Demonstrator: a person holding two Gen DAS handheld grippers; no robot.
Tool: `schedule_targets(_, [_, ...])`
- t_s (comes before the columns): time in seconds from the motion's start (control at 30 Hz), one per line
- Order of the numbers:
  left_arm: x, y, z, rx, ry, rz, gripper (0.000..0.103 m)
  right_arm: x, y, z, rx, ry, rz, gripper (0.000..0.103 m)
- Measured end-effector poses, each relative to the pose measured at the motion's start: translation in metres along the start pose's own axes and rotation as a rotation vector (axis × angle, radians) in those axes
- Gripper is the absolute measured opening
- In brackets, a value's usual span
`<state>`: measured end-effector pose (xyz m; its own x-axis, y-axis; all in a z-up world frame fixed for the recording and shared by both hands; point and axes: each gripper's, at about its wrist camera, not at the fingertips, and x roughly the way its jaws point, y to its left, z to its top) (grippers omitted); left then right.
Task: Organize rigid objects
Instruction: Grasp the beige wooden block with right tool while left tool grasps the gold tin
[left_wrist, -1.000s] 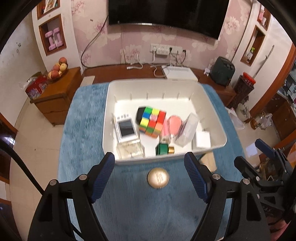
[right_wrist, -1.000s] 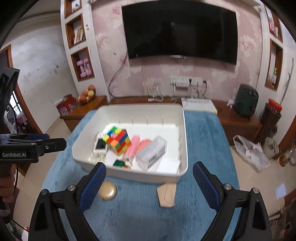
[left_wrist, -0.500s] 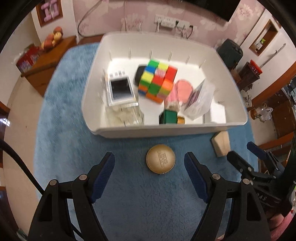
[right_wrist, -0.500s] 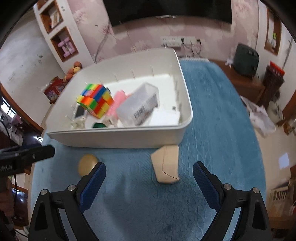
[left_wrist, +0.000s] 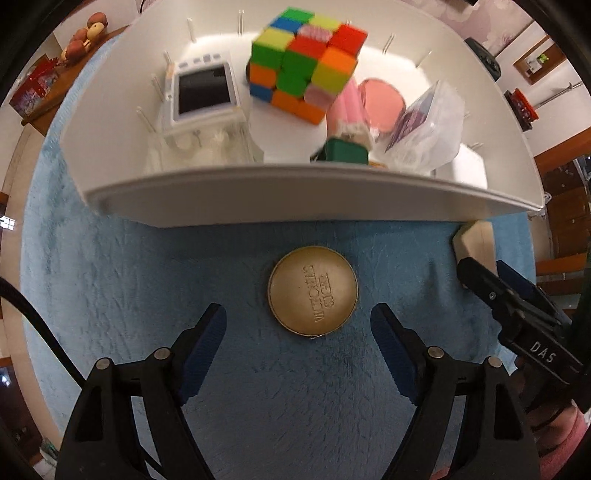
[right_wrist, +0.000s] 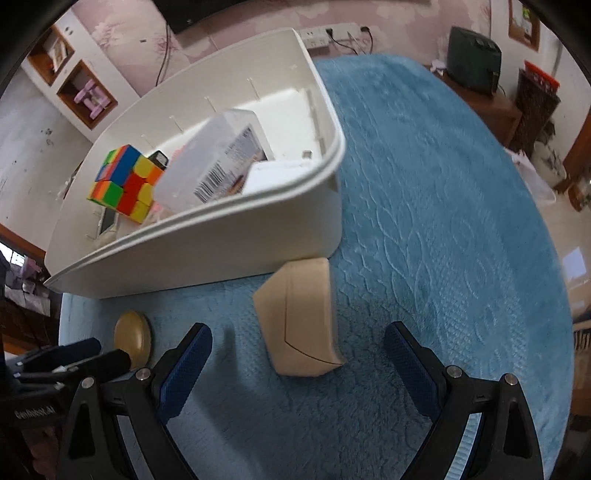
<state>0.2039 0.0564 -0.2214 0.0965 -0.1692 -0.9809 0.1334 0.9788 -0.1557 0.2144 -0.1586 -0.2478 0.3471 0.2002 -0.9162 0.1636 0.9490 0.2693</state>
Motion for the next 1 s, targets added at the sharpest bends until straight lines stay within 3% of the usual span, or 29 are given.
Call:
schedule_targets(0.2, [0.015, -0.002, -0.002, -0.020, 0.024, 0.031, 0.083, 0.005, 0.006, 0.002, -0.045, -0.005, -0.033, 0.096])
schedule_targets(0.5, [0.019, -0.020, -0.004, -0.035, -0.004, 0.113, 0.085, 0.013, 0.019, 0.001, -0.152, -0.035, -0.109, 0.095])
schedule_targets(0.87, [0.026, -0.053, -0.003, -0.071, -0.009, 0.168, 0.085, 0.012, 0.024, 0.000, -0.239, -0.072, -0.167, 0.076])
schedule_targets(1.0, [0.025, -0.052, 0.001, -0.082, -0.018, 0.166, 0.079, 0.009, 0.026, -0.001, -0.255, -0.069, -0.160, 0.059])
